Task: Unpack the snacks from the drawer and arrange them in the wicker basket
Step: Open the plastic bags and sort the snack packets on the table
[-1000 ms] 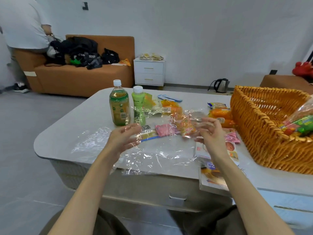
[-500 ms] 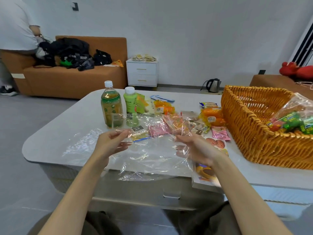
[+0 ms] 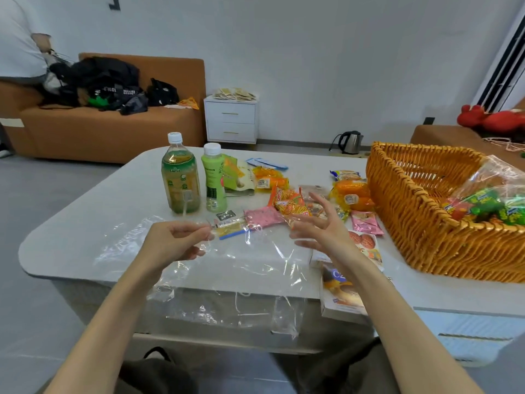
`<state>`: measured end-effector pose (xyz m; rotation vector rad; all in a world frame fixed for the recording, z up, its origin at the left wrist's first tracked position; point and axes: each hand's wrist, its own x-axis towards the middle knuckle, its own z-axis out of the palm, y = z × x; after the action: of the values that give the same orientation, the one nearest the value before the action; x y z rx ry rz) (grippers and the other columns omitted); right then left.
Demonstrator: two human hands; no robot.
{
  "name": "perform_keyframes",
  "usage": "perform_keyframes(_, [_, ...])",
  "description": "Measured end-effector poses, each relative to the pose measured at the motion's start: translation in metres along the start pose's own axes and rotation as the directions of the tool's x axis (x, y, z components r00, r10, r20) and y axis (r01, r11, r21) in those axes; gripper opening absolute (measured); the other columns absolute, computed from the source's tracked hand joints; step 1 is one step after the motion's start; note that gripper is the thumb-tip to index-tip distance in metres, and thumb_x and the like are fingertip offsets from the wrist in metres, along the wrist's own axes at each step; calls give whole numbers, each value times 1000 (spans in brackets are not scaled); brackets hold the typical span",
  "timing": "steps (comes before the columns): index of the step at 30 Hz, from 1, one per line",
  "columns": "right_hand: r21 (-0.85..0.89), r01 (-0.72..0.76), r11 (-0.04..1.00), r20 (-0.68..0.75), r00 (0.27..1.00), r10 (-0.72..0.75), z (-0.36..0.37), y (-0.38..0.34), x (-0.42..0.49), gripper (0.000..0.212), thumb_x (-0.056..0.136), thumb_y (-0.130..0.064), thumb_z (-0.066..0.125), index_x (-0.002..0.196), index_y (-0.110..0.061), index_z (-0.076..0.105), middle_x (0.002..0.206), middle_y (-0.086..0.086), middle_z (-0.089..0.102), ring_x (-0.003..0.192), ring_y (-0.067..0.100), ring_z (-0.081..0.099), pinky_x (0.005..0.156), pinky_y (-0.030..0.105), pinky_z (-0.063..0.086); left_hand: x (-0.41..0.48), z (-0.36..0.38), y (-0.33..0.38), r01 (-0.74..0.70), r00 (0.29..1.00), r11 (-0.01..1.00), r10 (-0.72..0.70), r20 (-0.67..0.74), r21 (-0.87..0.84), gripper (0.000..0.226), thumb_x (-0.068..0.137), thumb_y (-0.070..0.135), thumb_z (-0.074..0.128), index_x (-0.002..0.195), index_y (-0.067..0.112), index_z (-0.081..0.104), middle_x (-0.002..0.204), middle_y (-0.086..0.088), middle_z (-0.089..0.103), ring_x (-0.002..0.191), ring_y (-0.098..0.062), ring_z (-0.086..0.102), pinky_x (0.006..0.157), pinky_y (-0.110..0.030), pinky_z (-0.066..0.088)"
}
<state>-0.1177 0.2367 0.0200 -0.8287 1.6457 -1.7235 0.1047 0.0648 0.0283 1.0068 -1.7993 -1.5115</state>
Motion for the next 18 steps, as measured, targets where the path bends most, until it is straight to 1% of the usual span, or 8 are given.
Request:
perform_keyframes(3, [33, 30, 999, -5, 1000, -30, -2, -2, 1, 44, 87, -12, 69, 127, -23, 56, 100, 7, 74, 74, 19, 71, 66, 26, 57, -1, 1, 2, 4, 1000, 999, -4, 26, 36, 7, 79, 18, 76, 85, 15, 75, 78, -4, 75, 51, -8, 63, 52, -15, 52])
perform_keyframes(5, [-18, 18, 1000, 36, 999, -17, -4, 0, 0, 30, 87, -14, 69, 116, -19, 65, 92, 4, 75, 71, 16, 70, 63, 24, 55, 1, 2, 3, 19, 1000, 999, -20, 7, 35, 9, 75, 21, 79, 82, 16, 76, 76, -3, 75, 52, -7, 63, 52, -15, 52])
perform_keyframes(7, [-197, 96, 976, 36, 995, -91, -4, 8, 0, 26, 85, -15, 71, 111, -21, 68, 95, -1, 74, 79, 14, 70, 66, 22, 55, 0, 5, 4, 36, 999, 999, -36, -2, 37, 14, 71, 24, 83, 80, 15, 77, 73, -1, 75, 53, -8, 62, 53, -16, 51])
perform_keyframes(10, [-551, 289, 783, 40, 946, -321, -1, 19, 1, 34, 85, -23, 73, 118, -29, 66, 114, -20, 65, 98, -5, 61, 83, 11, 45, -4, 14, 8, 7, 1000, 998, -6, -5, 67, 18, 67, 25, 85, 72, 11, 74, 67, 0, 73, 48, -6, 57, 49, -15, 48])
perform_keyframes(12, [-571, 357, 740, 134, 929, -344, 5, 18, 0, 41, 86, -29, 71, 126, -31, 62, 120, -27, 60, 107, -12, 53, 89, 4, 36, -7, 21, 10, -29, 999, 997, 31, -21, 69, 26, 66, 24, 86, 63, 8, 65, 63, -3, 70, 43, -5, 53, 44, -14, 44])
perform_keyframes(14, [-563, 364, 742, 221, 931, -289, 10, 19, -1, 39, 85, -32, 71, 123, -33, 63, 115, -26, 64, 110, -8, 54, 93, 9, 37, -9, 27, 11, -42, 999, 997, 42, -11, 59, 34, 67, 23, 86, 60, 8, 56, 58, -7, 65, 42, -8, 49, 43, -15, 42])
perform_keyframes(16, [-538, 358, 763, 242, 933, -267, 14, 20, -1, 20, 86, -27, 71, 105, -29, 71, 97, -18, 70, 97, -2, 60, 85, 13, 42, -11, 28, 13, -50, 997, 993, 45, 59, 103, 36, 69, 25, 85, 60, 10, 53, 49, -2, 57, 44, -10, 49, 44, -16, 41])
perform_keyframes(18, [-485, 344, 804, 205, 939, -278, 14, 19, 1, 6, 88, -21, 69, 91, -23, 73, 87, -11, 71, 84, 2, 62, 77, 13, 44, -13, 24, 16, -45, 987, 991, 25, 158, 124, 29, 74, 32, 80, 69, 11, 61, 54, 3, 61, 50, -9, 57, 49, -17, 46])
